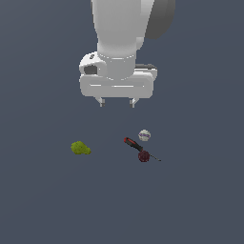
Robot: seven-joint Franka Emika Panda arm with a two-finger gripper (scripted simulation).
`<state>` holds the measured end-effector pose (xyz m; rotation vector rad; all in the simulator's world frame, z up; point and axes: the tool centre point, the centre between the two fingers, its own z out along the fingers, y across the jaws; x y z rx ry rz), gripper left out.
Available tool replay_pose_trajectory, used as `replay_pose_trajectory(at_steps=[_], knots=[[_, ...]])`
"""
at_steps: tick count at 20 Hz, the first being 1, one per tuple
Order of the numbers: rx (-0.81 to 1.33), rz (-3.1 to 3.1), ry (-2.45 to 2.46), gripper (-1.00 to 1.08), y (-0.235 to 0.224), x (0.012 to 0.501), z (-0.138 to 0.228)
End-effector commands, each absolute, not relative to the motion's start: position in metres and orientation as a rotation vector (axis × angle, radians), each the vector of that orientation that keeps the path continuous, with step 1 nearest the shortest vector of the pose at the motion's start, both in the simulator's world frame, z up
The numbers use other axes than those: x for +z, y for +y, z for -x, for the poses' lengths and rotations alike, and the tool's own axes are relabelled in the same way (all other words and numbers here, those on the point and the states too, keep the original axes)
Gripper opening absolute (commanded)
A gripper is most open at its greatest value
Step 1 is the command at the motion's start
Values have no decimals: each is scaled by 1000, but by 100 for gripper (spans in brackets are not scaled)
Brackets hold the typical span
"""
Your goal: Pick up a designated object from a clutter of objects.
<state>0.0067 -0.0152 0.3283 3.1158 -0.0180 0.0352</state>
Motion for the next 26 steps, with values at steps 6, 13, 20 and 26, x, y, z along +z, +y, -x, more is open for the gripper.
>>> replay_pose_trajectory(at_steps=[6,13,20,26], knots=[[42,-3116,25,100,-8,334,-7],[49,-3115,70,100,1,341,-7],[49,-3117,44,100,2,338,-8],[48,-3121,-43,100,7,327,-14]])
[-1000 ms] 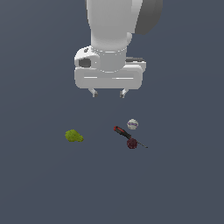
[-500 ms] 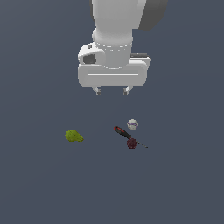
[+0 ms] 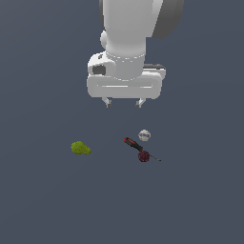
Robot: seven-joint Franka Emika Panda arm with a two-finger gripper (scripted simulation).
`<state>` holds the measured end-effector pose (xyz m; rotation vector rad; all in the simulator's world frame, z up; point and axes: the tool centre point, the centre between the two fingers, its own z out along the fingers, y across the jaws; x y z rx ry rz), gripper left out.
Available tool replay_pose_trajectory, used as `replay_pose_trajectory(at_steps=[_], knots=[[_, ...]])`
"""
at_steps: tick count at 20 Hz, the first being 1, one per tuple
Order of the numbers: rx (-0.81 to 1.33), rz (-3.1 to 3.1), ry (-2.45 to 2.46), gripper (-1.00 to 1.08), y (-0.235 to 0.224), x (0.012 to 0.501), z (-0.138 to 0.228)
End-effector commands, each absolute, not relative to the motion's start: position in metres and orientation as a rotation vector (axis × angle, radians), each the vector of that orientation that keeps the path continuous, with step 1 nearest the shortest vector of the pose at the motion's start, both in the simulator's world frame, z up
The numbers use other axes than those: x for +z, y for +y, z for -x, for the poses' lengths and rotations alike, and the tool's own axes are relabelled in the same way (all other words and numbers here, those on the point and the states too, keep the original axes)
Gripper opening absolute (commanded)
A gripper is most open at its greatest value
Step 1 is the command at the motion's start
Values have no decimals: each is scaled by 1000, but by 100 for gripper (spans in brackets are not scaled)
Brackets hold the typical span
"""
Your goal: Pick up a designated object from a clutter of objects.
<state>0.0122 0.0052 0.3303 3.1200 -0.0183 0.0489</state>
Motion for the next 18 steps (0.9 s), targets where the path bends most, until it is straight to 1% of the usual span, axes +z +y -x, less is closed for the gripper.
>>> replay_pose_trajectory(at_steps=[1,8,18], knots=[[48,-3121,-63,100,8,325,-15],[44,-3119,-249,100,18,302,-25],[35,-3082,-600,100,38,256,-41]])
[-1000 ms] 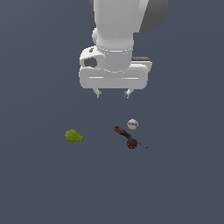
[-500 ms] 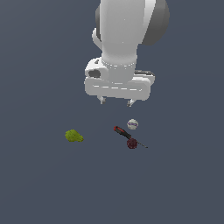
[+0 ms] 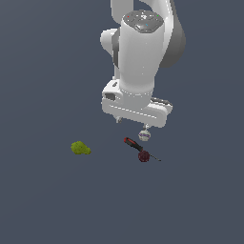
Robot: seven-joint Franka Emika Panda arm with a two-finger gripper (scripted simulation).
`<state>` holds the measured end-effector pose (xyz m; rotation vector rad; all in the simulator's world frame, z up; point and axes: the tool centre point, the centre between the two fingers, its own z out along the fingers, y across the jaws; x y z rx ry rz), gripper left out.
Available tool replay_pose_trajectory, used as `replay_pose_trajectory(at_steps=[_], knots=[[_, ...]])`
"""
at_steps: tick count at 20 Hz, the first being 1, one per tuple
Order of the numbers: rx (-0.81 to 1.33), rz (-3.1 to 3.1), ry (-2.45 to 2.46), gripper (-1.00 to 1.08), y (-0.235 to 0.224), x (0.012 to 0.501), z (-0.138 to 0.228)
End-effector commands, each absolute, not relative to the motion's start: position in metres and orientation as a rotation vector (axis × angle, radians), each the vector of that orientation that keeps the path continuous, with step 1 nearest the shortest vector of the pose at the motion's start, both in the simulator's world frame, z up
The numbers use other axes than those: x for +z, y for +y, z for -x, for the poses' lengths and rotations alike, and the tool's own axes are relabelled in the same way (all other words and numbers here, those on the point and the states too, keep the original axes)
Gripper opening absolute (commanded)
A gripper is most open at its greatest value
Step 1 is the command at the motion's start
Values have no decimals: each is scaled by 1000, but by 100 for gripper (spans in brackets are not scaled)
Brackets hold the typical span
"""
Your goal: Pick up a designated object from a clutter of objects.
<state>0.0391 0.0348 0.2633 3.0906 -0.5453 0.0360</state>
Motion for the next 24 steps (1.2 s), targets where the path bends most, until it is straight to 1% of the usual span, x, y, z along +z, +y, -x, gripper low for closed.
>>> replay_pose_trajectory(at_steps=[1,24], knots=[[34,-3076,-636,100,40,252,-43],[8,-2811,-1415,100,86,140,-59]])
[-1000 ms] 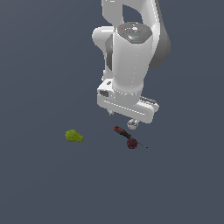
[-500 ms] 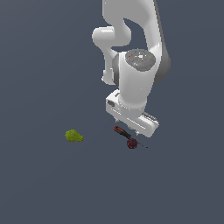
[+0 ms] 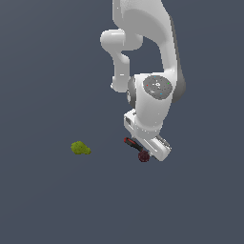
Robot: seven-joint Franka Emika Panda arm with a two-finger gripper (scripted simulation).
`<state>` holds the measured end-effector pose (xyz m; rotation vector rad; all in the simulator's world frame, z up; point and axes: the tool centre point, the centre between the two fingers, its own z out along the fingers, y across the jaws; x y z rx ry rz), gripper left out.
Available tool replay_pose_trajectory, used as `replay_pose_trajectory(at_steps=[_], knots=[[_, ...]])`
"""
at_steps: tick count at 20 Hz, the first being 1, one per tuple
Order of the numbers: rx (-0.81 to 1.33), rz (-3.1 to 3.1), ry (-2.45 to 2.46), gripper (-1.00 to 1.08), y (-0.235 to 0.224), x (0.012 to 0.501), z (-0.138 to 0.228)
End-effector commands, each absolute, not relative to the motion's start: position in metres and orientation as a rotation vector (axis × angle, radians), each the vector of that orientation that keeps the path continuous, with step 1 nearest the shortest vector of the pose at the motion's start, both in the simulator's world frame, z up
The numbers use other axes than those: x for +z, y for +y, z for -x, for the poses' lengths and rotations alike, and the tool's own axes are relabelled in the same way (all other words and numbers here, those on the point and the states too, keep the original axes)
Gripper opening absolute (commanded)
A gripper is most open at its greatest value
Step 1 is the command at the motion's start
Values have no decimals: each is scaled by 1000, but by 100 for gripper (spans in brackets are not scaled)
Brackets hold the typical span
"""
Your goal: Pick up a designated object from a clutter of objects.
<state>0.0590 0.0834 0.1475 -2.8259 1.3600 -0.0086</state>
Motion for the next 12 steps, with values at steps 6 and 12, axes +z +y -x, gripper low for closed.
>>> replay_pose_trajectory(at_steps=[6,12], knots=[[-3,2706,1590,100,97,111,-59],[-1,2632,1712,100,105,91,-58]])
